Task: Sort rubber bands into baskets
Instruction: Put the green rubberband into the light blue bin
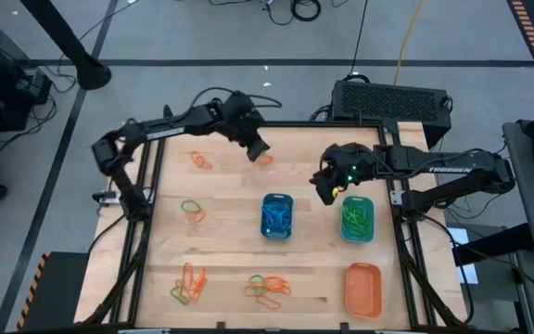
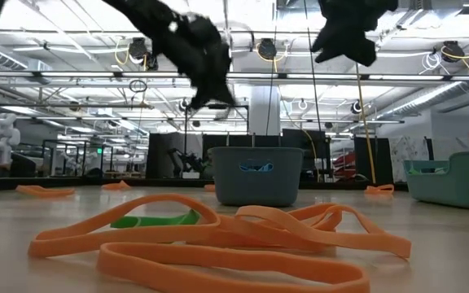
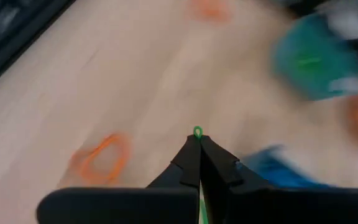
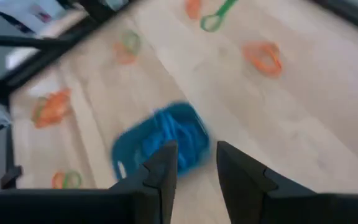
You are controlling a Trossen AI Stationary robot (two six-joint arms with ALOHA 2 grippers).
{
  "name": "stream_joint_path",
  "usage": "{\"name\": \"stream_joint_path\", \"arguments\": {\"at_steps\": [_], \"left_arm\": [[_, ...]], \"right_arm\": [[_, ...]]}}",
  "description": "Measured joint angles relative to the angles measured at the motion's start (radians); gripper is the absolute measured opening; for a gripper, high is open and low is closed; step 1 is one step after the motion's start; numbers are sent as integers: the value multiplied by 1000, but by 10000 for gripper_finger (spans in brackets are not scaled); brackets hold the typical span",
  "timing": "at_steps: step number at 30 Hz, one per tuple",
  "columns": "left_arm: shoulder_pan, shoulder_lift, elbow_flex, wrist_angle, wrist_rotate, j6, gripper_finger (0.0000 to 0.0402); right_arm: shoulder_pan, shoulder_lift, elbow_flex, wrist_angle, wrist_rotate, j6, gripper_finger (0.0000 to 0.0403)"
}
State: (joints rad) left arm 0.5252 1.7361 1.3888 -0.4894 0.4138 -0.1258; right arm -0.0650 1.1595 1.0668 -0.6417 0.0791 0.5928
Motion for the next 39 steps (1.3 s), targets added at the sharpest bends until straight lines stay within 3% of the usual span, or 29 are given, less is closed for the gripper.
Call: {"name": "stream_joint_path", "arguments": {"at_steps": [4,10,16,24,28,32,35,39], "left_arm": [[-45,-103,1,102,120,2,1],[-127,-183,2,265,141,-43,1],[-191,-191,2,299,184,-50,0],[-227,-191,2,297,183,-26,0],[-227,-191,2,297,177,-25,0],[-226,-191,2,298,177,-25,0],[-226,-191,2,298,170,-25,0],[-227,-191,2,298,155,-25,10]], "right_arm": [[-1,11,0,135,2,-70,129],[-12,68,0,362,9,-172,209],[-26,123,0,509,27,-264,287],[-26,164,0,654,-63,-294,320],[-25,167,0,656,-66,-293,305],[-25,166,0,686,-58,-299,256],[-26,165,0,692,-57,-299,193],[-26,165,0,674,-58,-316,82]]}}
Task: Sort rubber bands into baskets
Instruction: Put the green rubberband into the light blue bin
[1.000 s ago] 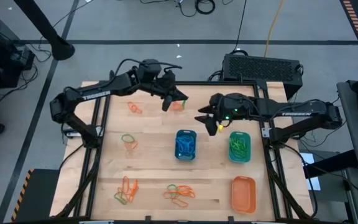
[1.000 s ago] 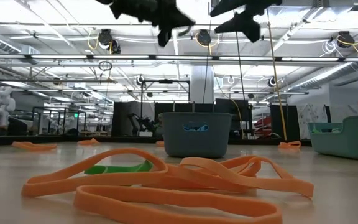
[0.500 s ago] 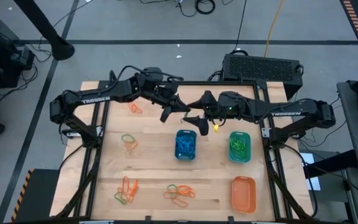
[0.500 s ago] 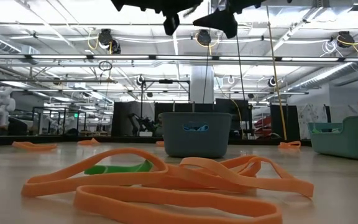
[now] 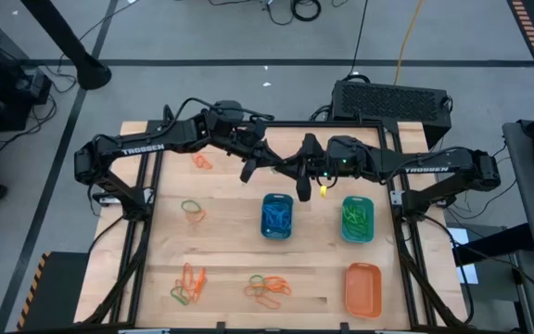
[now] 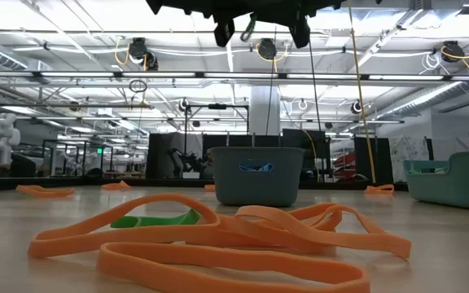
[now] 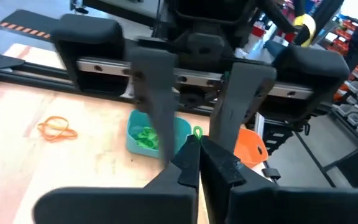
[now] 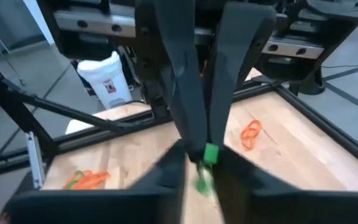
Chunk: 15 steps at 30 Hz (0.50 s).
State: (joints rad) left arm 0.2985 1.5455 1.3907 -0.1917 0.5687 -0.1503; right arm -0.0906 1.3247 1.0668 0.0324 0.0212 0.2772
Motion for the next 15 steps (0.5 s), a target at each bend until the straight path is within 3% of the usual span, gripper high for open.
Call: {"name": "stream_joint_path", "arguments": {"at_steps": [3,15], "left_arm": [[0,0,0,0,-13,1,33],[0,0,0,-32,-27,1,164]], "right_arm": [[0,0,0,-13,-7,-32,16],[0,-27,0,-70,-27,-35,1]]}}
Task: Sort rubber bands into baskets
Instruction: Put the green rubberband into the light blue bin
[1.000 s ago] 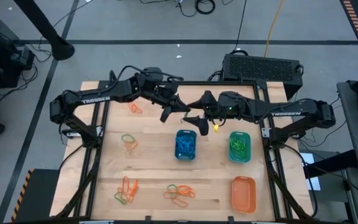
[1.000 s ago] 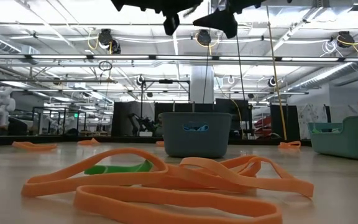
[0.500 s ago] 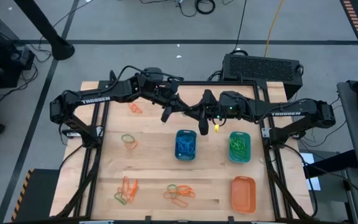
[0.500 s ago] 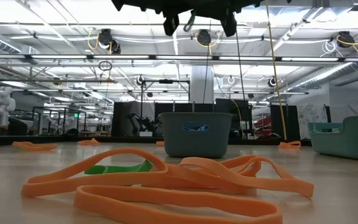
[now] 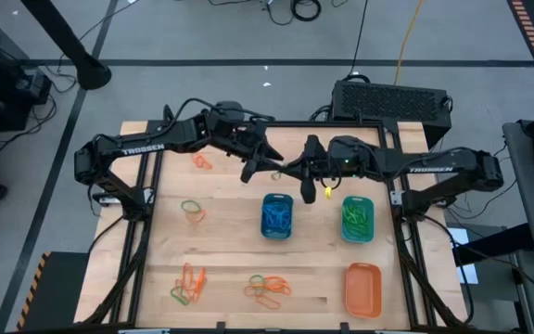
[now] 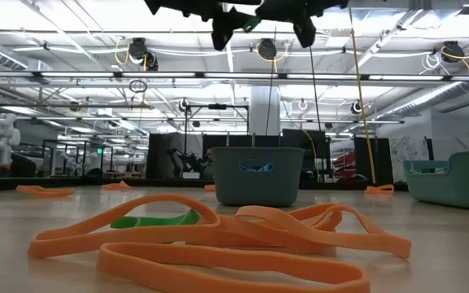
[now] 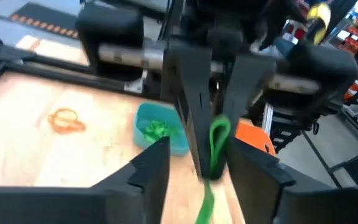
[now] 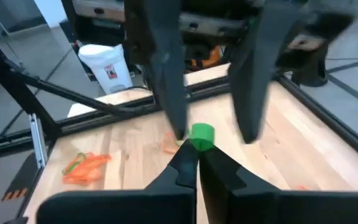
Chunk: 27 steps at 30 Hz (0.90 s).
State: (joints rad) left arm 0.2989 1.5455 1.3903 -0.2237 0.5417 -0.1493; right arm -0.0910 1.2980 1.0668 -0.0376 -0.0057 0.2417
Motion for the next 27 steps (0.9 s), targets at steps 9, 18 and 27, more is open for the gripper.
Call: {"name": "stream_joint_path", "arguments": {"at_steps": [9,18,27], "left_arm": [[41,-26,0,-289,157,60,198],[22,-28,-36,-749,-83,163,199],[-42,-51,-222,-828,-131,102,199]], "right_arm": [[-17,-115,1,-401,3,83,1],[44,-136,-25,-1026,-34,300,0],[96,-135,-156,-1090,-103,428,0]]}}
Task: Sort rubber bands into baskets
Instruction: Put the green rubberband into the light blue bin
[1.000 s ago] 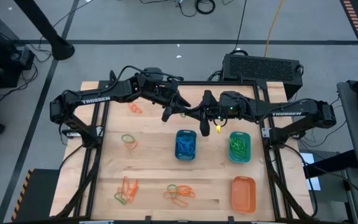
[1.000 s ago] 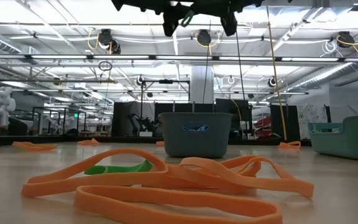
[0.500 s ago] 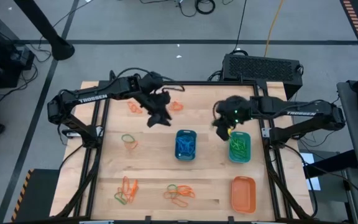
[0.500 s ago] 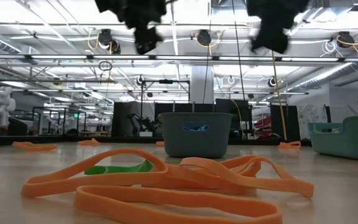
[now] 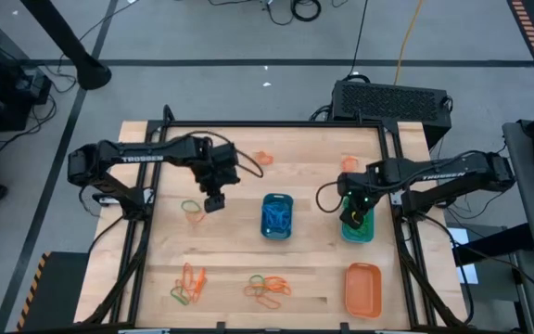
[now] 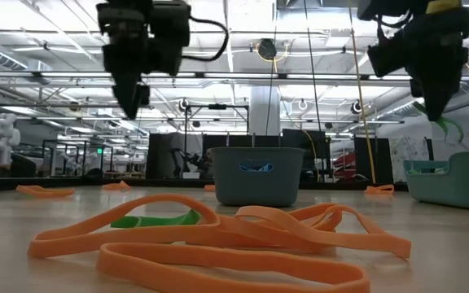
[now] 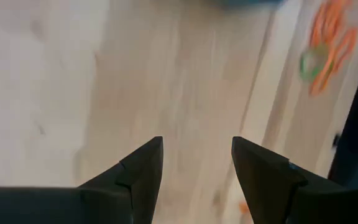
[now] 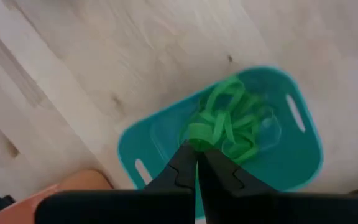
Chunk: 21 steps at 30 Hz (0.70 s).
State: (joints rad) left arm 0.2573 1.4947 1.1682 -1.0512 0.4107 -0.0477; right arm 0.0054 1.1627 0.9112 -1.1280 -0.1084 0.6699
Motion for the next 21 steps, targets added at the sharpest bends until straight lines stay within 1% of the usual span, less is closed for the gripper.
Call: {"name": "stream_joint_path", "arguments": {"at_steps": [4,9,13,15,19,20,21], "left_arm": [[-33,-21,-106,13,-19,-49,199],[-56,-43,-222,16,-146,-134,199],[-66,-55,-301,19,-211,-205,199],[-69,-57,-333,19,-244,-237,199],[-81,-58,-374,23,-261,-262,199],[-84,-58,-382,21,-295,-269,199],[-89,-58,-389,21,-349,-287,199]], "right_arm": [[17,0,-24,-5,-3,35,0],[25,0,-32,-7,5,34,5],[25,0,-32,-6,29,28,18],[25,0,-32,-7,31,28,28],[25,0,-32,-7,31,36,60],[25,0,-32,-7,33,44,72],[25,0,-32,-9,41,51,83]]}}
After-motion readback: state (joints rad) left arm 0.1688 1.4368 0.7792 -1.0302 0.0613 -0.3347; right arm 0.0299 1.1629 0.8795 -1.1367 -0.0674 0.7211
